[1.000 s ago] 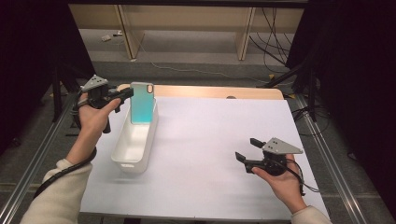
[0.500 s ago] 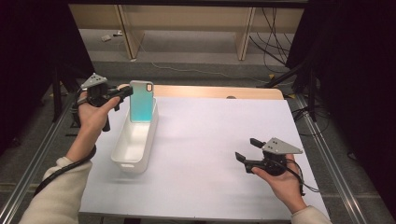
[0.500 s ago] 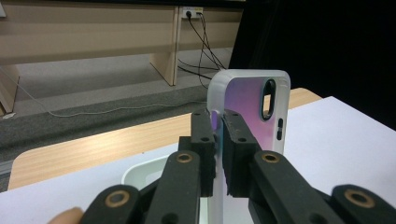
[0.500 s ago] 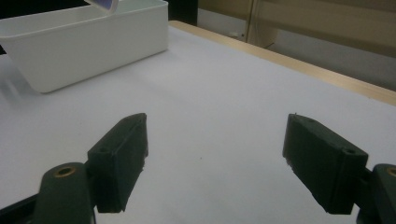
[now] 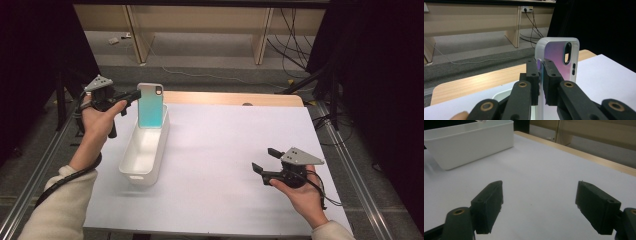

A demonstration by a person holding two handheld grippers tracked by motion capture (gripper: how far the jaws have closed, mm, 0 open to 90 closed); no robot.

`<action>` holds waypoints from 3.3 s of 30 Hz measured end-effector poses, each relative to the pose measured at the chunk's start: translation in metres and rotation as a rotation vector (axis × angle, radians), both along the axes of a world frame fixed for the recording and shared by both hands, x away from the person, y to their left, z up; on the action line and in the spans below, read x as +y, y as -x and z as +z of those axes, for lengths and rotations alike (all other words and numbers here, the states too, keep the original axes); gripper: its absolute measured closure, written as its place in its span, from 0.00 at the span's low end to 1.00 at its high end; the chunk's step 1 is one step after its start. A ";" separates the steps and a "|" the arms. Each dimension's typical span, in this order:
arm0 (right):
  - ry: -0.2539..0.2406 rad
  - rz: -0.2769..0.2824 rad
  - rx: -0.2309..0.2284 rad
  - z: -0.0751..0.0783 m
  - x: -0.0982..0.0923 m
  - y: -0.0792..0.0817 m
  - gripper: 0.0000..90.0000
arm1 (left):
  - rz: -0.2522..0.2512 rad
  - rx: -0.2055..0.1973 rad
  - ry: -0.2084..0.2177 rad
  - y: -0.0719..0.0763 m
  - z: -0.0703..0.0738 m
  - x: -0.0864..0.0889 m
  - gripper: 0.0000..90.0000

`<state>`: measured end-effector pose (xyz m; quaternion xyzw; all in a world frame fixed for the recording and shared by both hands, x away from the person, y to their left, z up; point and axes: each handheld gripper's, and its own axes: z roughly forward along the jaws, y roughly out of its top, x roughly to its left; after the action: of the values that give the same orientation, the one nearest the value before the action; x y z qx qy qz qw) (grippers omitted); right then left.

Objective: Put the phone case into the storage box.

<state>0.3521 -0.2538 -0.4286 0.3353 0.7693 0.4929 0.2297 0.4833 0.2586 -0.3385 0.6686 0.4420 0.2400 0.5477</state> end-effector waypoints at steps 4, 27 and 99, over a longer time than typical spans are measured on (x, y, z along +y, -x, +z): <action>0.001 -0.001 -0.001 0.000 0.000 0.000 0.26 | 0.004 -0.001 -0.007 -0.002 0.000 0.001 0.93; -0.018 0.007 -0.007 -0.001 0.000 -0.001 0.26 | 0.022 0.002 -0.024 -0.014 -0.006 0.003 0.93; -0.017 0.006 -0.011 -0.001 -0.001 -0.001 0.26 | 0.050 0.062 -0.035 -0.053 -0.033 0.000 0.93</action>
<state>0.3529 -0.2551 -0.4296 0.3324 0.7648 0.5018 0.2295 0.5358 0.2582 -0.3716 0.6741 0.4708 0.2406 0.5158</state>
